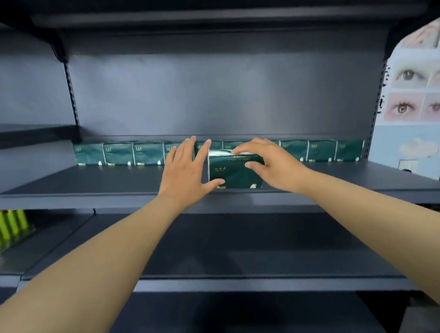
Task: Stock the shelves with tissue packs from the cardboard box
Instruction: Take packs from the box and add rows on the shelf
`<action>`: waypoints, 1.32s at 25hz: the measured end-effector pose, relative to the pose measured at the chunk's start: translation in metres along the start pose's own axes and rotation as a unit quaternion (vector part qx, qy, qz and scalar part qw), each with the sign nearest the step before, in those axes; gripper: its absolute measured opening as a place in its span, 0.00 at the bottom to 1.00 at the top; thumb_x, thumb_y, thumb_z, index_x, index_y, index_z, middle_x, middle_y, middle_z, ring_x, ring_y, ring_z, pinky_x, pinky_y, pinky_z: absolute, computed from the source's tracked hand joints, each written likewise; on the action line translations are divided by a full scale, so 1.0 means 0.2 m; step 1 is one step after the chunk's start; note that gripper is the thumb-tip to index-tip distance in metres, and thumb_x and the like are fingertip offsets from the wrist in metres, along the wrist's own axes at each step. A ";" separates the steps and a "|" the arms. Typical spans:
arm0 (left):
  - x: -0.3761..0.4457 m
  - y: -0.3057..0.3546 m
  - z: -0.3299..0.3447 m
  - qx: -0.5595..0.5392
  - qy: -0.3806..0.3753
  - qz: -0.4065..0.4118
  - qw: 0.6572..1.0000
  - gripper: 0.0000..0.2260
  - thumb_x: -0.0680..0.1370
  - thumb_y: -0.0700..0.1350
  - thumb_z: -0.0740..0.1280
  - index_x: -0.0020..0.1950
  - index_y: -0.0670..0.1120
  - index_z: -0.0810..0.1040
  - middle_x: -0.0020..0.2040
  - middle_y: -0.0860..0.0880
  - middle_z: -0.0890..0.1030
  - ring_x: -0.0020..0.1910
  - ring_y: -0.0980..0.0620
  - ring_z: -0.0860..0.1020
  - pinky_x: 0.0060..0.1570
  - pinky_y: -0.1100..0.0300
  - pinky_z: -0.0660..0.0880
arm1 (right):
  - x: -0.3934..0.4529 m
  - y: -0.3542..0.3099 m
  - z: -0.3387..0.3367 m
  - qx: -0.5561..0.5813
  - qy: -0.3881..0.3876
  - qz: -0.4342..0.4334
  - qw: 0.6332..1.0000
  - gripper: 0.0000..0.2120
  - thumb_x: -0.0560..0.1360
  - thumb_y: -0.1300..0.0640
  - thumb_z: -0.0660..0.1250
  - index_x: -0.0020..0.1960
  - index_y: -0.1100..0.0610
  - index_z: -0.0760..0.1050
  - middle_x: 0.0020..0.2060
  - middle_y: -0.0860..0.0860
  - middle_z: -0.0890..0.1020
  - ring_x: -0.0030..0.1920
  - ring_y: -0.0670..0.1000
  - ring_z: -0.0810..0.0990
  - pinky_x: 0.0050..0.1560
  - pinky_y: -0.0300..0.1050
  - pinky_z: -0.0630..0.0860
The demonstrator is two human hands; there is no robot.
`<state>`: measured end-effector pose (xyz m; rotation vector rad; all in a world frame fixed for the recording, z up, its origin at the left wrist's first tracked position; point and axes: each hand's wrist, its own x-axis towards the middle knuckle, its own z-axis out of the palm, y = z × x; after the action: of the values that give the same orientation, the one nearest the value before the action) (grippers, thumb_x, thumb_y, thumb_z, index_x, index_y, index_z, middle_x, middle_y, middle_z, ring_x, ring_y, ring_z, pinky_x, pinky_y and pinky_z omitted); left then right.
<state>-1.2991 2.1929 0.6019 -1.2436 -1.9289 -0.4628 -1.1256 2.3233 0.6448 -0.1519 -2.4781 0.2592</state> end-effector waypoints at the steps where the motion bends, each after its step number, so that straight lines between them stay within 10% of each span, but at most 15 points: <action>1: 0.06 -0.06 0.05 0.003 -0.001 -0.003 1.000 0.41 0.72 0.68 0.61 0.78 0.48 0.54 0.76 0.40 0.57 0.74 0.42 0.56 0.72 0.48 0.50 | 0.08 0.02 0.03 -0.003 0.004 0.000 1.000 0.17 0.78 0.64 0.61 0.63 0.49 0.73 0.59 0.47 0.75 0.64 0.48 0.67 0.65 0.40 0.62; 16: 0.69 -0.74 1.19 -0.040 -0.103 -0.035 0.993 0.45 0.71 0.67 0.65 0.78 0.53 0.43 0.77 0.45 0.47 0.76 0.47 0.43 0.73 0.49 0.39 | 1.11 0.82 0.95 -0.065 0.113 0.108 0.986 0.16 0.77 0.66 0.61 0.61 0.54 0.75 0.58 0.51 0.74 0.61 0.49 0.65 0.59 0.33 0.60; 22: 0.82 -0.78 1.37 -0.001 -0.100 -0.019 0.995 0.46 0.70 0.70 0.63 0.77 0.52 0.42 0.73 0.44 0.57 0.74 0.45 0.52 0.72 0.45 0.39 | 1.26 0.98 1.14 -0.172 0.075 0.110 0.976 0.26 0.74 0.52 0.66 0.70 0.53 0.64 0.68 0.51 0.67 0.70 0.52 0.60 0.67 0.59 0.64; 33: 0.81 -0.78 1.38 -0.042 -0.054 0.000 0.998 0.45 0.69 0.67 0.67 0.77 0.52 0.49 0.69 0.44 0.62 0.72 0.45 0.56 0.72 0.45 0.39 | 1.19 0.91 1.06 -0.227 0.089 0.136 0.960 0.29 0.74 0.48 0.65 0.72 0.52 0.60 0.71 0.53 0.61 0.71 0.54 0.56 0.66 0.55 0.60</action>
<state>-1.5864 2.4005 0.5700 -1.3468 -2.0185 -0.4909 -1.4353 2.5097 0.5792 -0.6814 -2.2926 -0.2094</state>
